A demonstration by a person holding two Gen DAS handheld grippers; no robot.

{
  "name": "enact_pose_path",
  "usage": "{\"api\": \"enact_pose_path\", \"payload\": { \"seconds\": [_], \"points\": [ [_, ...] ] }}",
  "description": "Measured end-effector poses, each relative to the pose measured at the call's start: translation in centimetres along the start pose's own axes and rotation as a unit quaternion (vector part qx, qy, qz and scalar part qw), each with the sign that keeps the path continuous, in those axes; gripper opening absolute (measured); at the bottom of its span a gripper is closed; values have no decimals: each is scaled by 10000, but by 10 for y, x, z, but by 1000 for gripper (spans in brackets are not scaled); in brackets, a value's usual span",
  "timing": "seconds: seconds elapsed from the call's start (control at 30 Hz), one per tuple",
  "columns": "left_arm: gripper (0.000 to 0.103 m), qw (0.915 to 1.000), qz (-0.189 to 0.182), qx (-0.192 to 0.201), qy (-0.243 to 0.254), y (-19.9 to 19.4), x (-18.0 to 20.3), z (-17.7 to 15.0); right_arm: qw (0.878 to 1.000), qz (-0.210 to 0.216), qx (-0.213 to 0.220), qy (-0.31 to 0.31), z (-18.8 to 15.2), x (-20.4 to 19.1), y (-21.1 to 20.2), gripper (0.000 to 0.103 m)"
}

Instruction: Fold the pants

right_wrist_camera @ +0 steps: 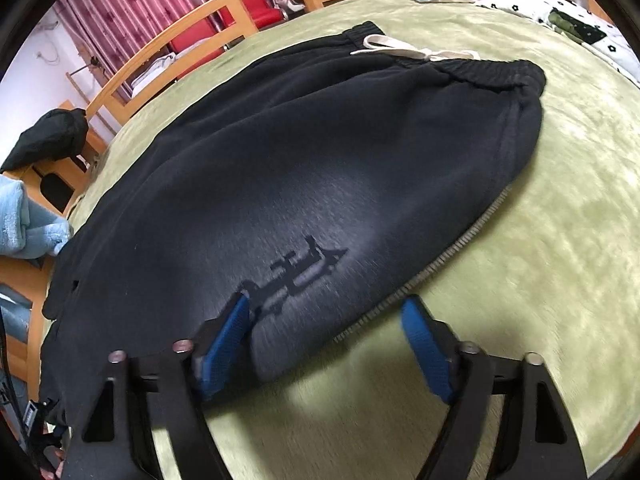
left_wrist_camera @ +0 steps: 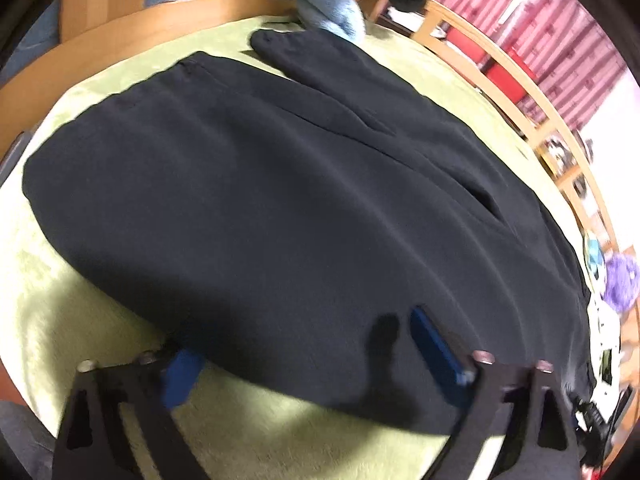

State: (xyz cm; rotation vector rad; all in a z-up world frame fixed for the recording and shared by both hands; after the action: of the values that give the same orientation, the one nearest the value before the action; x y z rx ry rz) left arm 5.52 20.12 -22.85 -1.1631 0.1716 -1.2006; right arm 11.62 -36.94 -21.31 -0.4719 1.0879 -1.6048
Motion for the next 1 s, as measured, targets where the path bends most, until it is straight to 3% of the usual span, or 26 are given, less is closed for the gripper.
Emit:
{"api": "enact_pose_path", "payload": {
  "seconds": [0.03, 0.07, 0.1, 0.13, 0.23, 0.47, 0.7, 0.83, 0.93, 0.97, 1.0],
  "points": [
    [65, 10000, 27, 28, -42, -1, -1, 4, 10000, -5, -11, -16, 4, -3, 2, 44],
    [39, 10000, 28, 6, -28, -1, -2, 6, 10000, 18, 23, -61, 7, -6, 3, 27],
    [15, 10000, 4, -78, 45, 1, -1, 12, 9999, 61, 95, -115, 11, -9, 1, 17],
    [12, 9998, -20, -154, 152, 1, 0, 18, 9997, 90, 161, -179, 15, -12, -3, 16],
    [11, 9987, -427, 11, 280, -14, 10, 52, 9979, 257, 439, -400, 34, -26, -23, 13],
    [11, 9886, -231, 931, 1163, -47, 94, 137, 9886, 517, 1168, -802, 111, -74, -52, 11],
    [11, 9802, -162, 1408, 1380, -11, 164, 209, 9804, 730, 1626, -840, 195, -123, -41, 8],
    [11, 9789, -61, 1455, 1435, 36, 186, 224, 9816, 568, 1558, -947, 228, -151, 4, 8],
    [17, 9801, 29, 1236, 1556, 76, 197, 224, 9853, 509, 1240, -1059, 228, -160, 50, 13],
    [29, 9806, 112, 1089, 1626, 89, 200, 221, 9869, 479, 1091, -1085, 224, -161, 64, 18],
    [48, 9804, 201, 981, 1694, 96, 202, 216, 9882, 438, 988, -1089, 220, -161, 74, 24]
  ]
}}
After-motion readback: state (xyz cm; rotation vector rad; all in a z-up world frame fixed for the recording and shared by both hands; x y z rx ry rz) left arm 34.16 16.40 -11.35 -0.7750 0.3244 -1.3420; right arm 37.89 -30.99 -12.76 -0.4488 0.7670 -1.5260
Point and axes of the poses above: each gripper's, at about its wrist camera, not at the fingertips, and y roughly the way its jaws point, x to its right, z to its top, the point moved 2 cm from there along y, roughly the way its jaws point, and after that the axes turned 7 degrees about -z, right-handed, at the moved point
